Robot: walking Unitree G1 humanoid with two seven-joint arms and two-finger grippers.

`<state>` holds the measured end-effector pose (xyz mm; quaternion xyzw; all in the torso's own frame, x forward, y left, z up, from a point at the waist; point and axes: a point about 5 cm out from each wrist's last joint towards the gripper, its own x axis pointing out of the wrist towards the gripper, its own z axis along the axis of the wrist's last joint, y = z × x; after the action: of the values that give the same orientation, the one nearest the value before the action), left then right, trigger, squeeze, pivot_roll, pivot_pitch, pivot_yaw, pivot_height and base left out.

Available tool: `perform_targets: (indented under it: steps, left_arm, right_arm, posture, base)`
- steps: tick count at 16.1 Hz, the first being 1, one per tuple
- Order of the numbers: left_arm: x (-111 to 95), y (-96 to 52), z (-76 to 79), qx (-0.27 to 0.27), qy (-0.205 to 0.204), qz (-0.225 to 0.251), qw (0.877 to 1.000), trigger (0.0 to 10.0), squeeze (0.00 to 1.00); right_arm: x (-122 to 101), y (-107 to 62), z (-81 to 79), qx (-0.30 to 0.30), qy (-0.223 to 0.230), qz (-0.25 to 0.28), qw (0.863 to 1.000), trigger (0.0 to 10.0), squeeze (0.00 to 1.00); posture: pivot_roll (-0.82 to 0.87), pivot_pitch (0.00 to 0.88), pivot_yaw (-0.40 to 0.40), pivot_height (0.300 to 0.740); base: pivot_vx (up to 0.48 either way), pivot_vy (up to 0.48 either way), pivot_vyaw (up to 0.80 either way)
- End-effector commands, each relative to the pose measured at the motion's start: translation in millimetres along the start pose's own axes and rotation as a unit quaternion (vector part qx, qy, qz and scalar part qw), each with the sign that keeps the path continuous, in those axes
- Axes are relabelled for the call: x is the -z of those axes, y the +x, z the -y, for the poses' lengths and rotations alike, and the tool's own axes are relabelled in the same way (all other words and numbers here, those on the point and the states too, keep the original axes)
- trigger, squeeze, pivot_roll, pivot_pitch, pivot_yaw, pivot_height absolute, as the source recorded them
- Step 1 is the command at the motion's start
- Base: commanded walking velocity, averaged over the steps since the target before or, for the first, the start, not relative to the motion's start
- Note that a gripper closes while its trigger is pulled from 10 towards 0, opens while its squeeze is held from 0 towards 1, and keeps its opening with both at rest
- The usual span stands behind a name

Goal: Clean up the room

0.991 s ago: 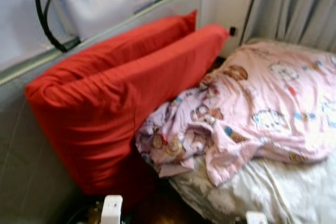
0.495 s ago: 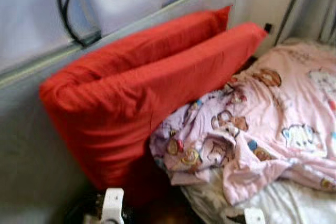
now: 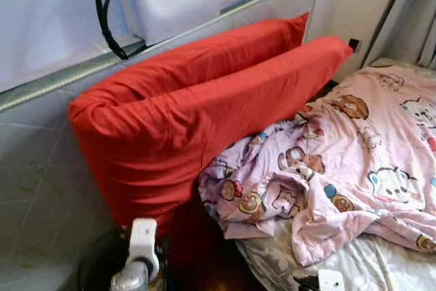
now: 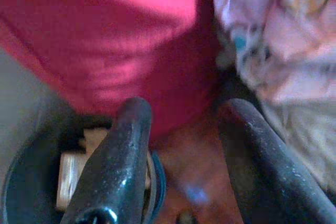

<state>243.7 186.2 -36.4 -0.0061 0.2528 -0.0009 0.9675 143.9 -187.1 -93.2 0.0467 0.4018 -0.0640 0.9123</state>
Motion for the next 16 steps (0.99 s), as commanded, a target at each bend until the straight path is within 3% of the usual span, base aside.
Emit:
perform_targets:
  steps: [1,3,9,10,11,16]
  left_arm:
    - [-19.4,3.1,-5.7,-0.007,-0.003,0.055,0.998,10.0,0.0]
    - [-33.7,1.7,-0.6,0.003,-0.001,0.109,0.994,10.0,0.0]
    - [-32.2,-16.2,9.6,0.011,0.006,0.159,0.987,10.0,0.0]
    - [-31.1,-20.4,8.5,0.01,0.006,0.163,0.987,10.0,0.0]
    - [-33.4,-22.1,6.5,0.006,0.006,0.168,0.986,10.0,0.0]
    - [-45.1,-25.4,0.1,-0.007,0.004,0.187,0.982,10.0,0.0]
  right_arm:
    - [-1.5,-0.9,0.2,-0.002,0.011,0.016,1.0,10.0,0.0]
    - [-3.2,-1.6,1.1,-0.006,0.014,0.03,0.999,10.0,0.0]
    - [-3.6,-3.1,2.0,-0.015,0.016,0.043,0.999,10.0,0.0]
    - [-89.4,13.9,-12.9,-0.029,-0.009,0.201,0.979,10.0,0.0]
    - [-120.3,15.3,-18.7,-0.034,-0.015,0.251,0.967,10.0,0.0]
    - [-125.6,13.4,-21.0,-0.045,-0.013,0.273,0.961,10.0,0.0]
  posture:
    - [-0.06,0.0,0.035,0.74]
    - [-0.05,0.0,0.031,0.74]
    - [-0.05,0.0,0.017,0.74]
    - [-0.05,0.0,0.014,0.74]
    - [-0.04,0.0,0.013,0.74]
    - [-0.04,0.0,0.021,0.74]
  base:
    - [0.0,0.0,0.0]
    - [0.0,0.0,0.0]
    - [0.0,0.0,0.0]
    - [0.0,0.0,0.0]
    - [0.0,0.0,0.0]
    - [0.0,0.0,0.0]
